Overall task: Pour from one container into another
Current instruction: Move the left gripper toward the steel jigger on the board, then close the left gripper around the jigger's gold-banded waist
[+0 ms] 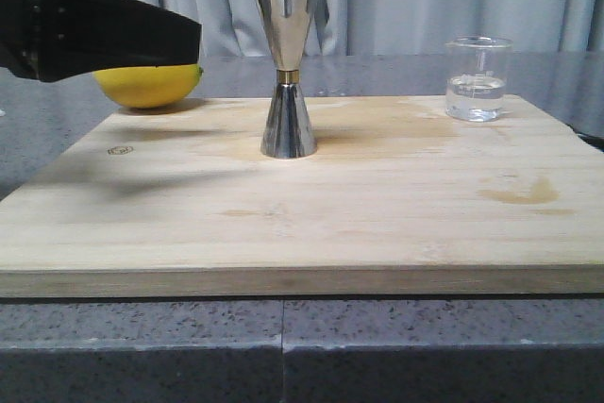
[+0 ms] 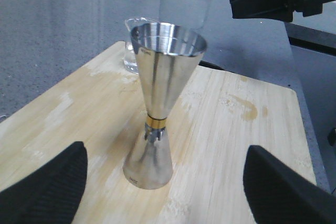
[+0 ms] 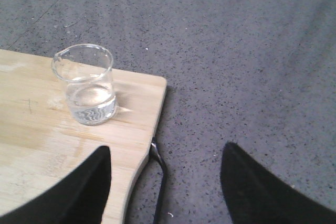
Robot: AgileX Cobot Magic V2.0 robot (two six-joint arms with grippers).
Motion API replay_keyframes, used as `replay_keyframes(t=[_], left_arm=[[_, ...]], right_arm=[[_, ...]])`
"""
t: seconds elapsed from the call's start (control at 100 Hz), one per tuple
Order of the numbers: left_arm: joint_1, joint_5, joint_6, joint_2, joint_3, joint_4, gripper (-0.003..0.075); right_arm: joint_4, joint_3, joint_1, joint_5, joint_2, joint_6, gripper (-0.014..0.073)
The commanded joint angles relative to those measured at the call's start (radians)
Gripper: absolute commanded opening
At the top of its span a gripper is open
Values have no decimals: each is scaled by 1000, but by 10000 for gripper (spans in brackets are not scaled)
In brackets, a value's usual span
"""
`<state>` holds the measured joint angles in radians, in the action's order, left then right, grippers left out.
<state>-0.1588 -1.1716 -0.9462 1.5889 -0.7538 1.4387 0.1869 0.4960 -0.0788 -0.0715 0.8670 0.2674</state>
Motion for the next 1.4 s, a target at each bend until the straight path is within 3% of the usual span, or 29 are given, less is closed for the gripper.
replay_keyframes(t=[0.0,0.65,1.39], left_arm=[[-22,-75,15,-14,-35,-103,568],[-130,-81,61,148,-169,-127,568],[-177,-37,123,152,-183,-157,533]], right_arm=[[4,26,0,77,-2,1,390],[4,26,0,81,-2,1,386],[4,26,0,109,-2,1,386]])
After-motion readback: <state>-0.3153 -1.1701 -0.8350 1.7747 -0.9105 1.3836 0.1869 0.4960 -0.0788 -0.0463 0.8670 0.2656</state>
